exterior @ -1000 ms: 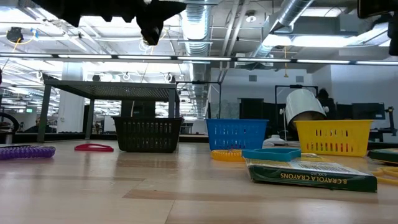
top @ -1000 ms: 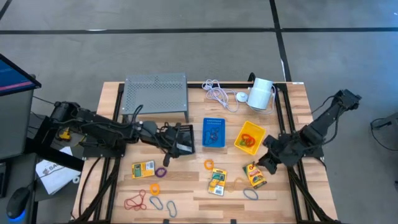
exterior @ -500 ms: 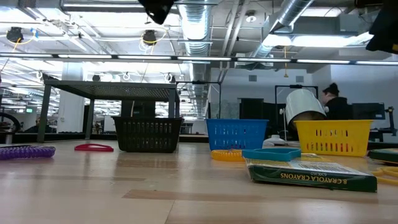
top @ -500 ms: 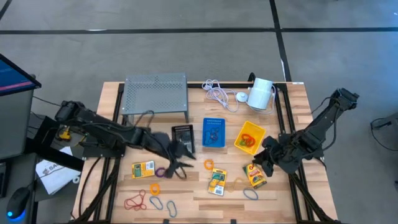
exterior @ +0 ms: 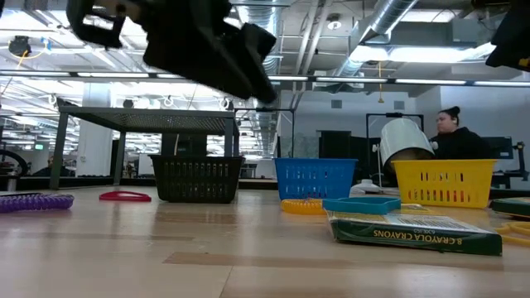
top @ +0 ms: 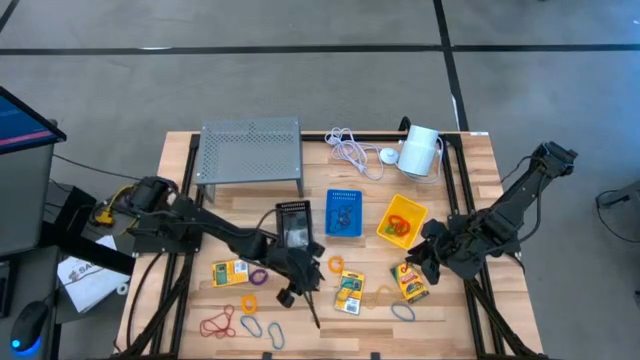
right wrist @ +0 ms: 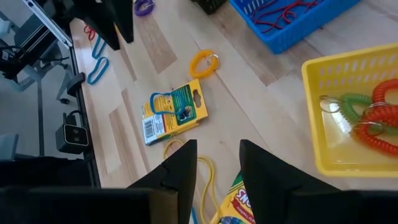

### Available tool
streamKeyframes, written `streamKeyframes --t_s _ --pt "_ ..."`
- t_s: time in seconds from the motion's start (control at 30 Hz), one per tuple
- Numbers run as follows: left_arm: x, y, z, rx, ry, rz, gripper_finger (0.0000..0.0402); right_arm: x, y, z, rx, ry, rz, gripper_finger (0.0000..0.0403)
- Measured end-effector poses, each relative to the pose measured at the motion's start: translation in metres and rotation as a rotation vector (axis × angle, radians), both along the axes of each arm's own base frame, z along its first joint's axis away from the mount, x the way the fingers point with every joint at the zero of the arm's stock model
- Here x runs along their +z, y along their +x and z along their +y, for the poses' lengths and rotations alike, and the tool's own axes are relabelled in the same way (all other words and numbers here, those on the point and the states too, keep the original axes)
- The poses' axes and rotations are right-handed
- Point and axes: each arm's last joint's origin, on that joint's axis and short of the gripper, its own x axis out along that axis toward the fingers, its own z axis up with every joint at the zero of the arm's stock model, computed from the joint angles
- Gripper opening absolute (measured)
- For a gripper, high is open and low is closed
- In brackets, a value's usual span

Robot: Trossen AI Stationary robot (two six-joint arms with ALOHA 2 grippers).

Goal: Pick & Place Office Desk Supplies
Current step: Put the blue rubber band into the blue basket

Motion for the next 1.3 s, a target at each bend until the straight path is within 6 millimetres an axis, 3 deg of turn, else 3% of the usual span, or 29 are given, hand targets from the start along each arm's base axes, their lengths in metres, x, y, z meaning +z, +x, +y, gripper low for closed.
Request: streamKeyframes --t_s 0.4,0.77,0.93,1.3 --pt "-0.009 0.029 -0.017 -0.084 0.160 0.043 0.0140 0.000 0.000 0.000 0.033 -0.041 0.005 0.0117" --pt "-0.031 0.047 -0.032 -0.145 0.219 0.058 0.0140 -0.001 0.000 -0.001 0.032 -0.051 0.011 0.0117" --pt "-0.041 0.049 -0.035 -0.154 0.304 0.045 0.0140 -0.005 0.003 0.003 0.032 -0.066 0.026 0.0117" --pt "-0.043 0.052 -0.036 -0.167 0.314 0.022 0.0140 -0.017 0.011 0.011 0.037 -0.105 0.075 0.0117"
